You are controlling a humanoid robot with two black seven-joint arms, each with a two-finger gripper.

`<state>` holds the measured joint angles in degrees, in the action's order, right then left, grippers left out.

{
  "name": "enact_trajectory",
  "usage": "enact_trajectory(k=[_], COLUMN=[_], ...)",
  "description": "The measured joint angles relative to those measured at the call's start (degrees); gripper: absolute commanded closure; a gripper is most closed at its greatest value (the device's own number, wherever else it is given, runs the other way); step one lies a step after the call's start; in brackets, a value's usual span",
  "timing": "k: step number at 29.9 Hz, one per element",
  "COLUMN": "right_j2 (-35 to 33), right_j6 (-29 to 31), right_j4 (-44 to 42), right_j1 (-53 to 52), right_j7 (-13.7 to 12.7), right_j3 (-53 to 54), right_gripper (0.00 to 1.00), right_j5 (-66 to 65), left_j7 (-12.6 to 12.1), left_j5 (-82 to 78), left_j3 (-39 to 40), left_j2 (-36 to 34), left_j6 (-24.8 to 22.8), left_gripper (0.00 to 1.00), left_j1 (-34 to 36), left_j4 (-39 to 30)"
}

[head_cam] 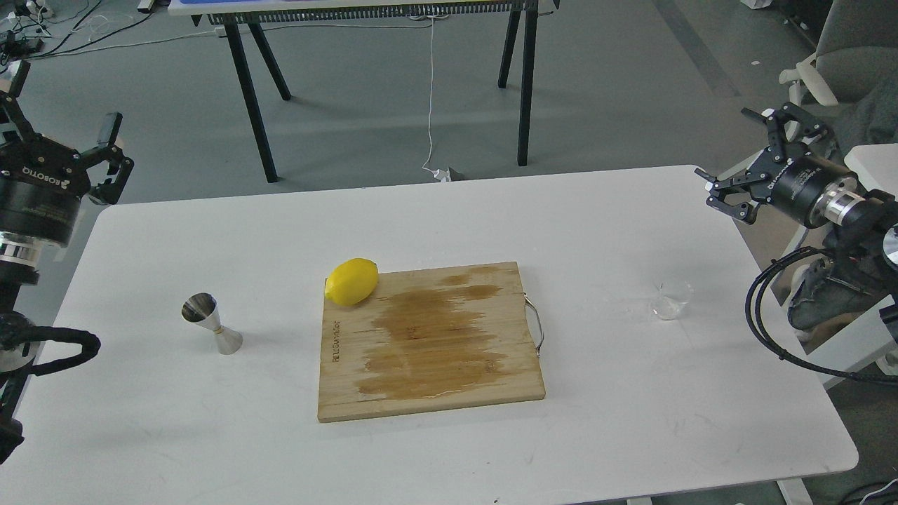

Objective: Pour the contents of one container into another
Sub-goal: 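Lower the left gripper toward the metal jigger on the table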

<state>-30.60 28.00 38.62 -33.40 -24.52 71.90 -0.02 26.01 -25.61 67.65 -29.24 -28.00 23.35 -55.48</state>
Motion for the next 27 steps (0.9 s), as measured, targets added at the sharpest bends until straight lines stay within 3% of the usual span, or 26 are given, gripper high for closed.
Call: enact_trajectory(k=[8, 16, 22, 27], right_j2=[-0.06, -0.16, -0.72, -0.63], right_j6=[0.00, 0.00, 0.00, 0.00], right_j4=[0.04, -0.02, 0.11, 0.15], right_j1=[0.00, 0.18, 0.58, 0.89], right_j7=[-0.02, -0.06, -0.02, 0.00], right_j3=[0.15, 0.45, 1.35, 1.64], right_gripper=[0.00, 0.00, 0.00, 0.00], right_j5=[0.11, 0.10, 0.17, 0.20], left_j7=[-0.33, -0.30, 1.76, 1.98], left_j5=[0.15, 4.43, -13.73, -31.70], left_j3=[-0.05, -0.92, -0.23, -0.03], left_j2=[0.15, -0.71, -3.88, -5.79], left_j6=[0.00, 0.01, -0.01, -0.01], left_gripper=[0.01, 0.01, 0.01, 0.01], left_j1=[0.01, 2.25, 7.56, 10.15], left_j4=[0.39, 5.61, 5.70, 2.45])
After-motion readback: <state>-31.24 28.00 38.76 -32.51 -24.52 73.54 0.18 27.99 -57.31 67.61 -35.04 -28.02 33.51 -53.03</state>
